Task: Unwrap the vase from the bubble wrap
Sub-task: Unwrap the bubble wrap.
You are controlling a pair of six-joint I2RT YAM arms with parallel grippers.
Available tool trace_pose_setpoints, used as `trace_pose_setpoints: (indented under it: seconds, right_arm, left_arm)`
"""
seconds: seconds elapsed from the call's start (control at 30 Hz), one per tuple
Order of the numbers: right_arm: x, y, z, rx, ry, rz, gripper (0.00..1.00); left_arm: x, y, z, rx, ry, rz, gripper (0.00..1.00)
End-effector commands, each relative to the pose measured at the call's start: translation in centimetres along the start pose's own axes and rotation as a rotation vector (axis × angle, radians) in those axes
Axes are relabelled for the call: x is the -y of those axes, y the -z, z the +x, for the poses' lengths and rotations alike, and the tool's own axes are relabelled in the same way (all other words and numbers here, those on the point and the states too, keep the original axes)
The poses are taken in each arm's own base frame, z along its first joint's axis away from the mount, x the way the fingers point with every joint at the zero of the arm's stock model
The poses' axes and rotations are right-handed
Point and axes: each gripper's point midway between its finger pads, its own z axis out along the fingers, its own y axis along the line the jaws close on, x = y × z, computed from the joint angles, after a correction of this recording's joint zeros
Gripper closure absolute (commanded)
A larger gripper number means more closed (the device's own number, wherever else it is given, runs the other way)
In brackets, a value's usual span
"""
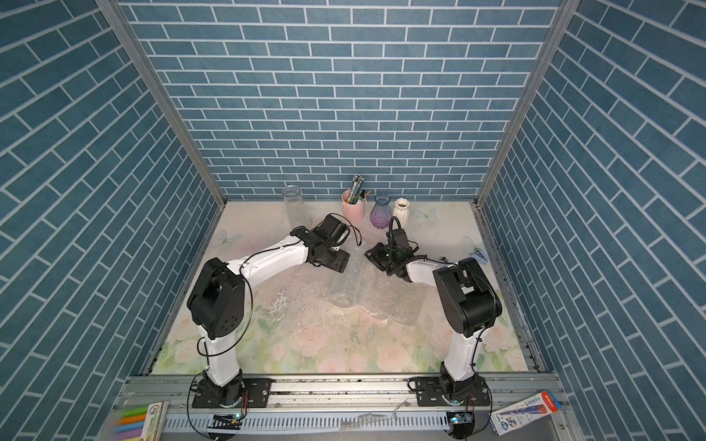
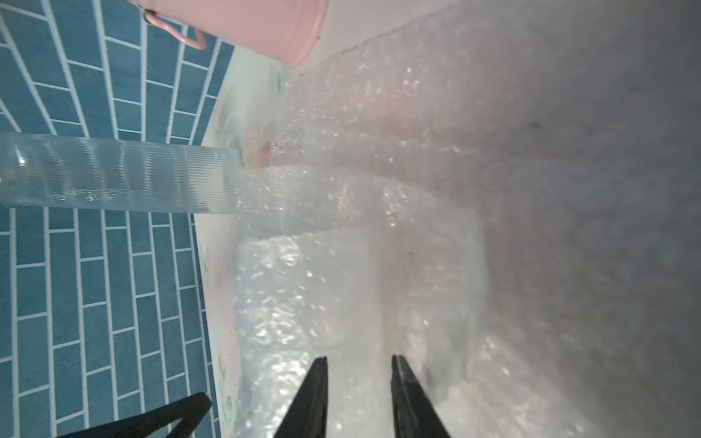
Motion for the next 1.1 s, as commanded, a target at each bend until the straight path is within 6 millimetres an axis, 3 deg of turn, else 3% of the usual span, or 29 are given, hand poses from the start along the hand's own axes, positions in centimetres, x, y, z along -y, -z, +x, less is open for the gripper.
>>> trace_pose_setpoints:
  seconds: [0.0,0.57,1.07]
  right_arm:
    - [-0.8,0.8,-0.3,0.023,-0.005,-0.025,0.69]
    - [-4.7,2.3,-0.8,0.032,-0.033,-0.185,0.69]
    - [-5.5,2.0,-1.2,0.031,-0.062,-0.214,0.70]
  left_arm:
    - [-0.4,0.7,-0.1,0.008,0.002,-0.003,0.24]
    - [-0.3,1.2,-0.5,0.019,0.002,0.002,0.24]
    - [-0.2,1.4,-0.6,0.021,-0.001,0.006,0.24]
